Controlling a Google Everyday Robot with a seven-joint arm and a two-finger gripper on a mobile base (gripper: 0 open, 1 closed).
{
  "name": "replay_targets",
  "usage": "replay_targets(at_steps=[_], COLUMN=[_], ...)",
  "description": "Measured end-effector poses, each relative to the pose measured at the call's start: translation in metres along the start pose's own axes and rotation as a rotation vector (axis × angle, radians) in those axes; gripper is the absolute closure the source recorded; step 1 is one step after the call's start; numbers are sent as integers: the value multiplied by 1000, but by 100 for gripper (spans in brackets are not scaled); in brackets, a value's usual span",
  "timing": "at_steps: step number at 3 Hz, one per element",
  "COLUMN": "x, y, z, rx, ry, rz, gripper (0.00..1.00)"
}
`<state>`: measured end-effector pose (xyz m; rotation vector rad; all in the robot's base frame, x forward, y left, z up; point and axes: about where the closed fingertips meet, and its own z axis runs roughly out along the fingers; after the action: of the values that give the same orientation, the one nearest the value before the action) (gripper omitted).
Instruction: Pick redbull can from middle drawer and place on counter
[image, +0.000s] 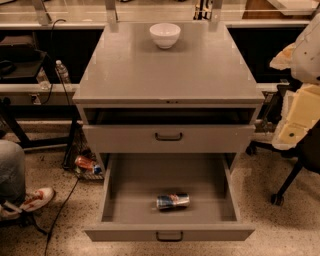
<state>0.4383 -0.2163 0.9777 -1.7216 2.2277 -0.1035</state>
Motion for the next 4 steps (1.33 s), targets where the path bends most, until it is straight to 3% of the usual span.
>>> replay_targets(at_steps=[1, 2, 3, 4], x=[0, 8, 20, 30], y=[0, -2, 7, 9], z=[2, 43, 151, 224], rx=[-2, -52, -143, -139], ry=[-3, -65, -111, -176], rz=[-1, -15, -47, -20], gripper=[0, 0, 0, 0])
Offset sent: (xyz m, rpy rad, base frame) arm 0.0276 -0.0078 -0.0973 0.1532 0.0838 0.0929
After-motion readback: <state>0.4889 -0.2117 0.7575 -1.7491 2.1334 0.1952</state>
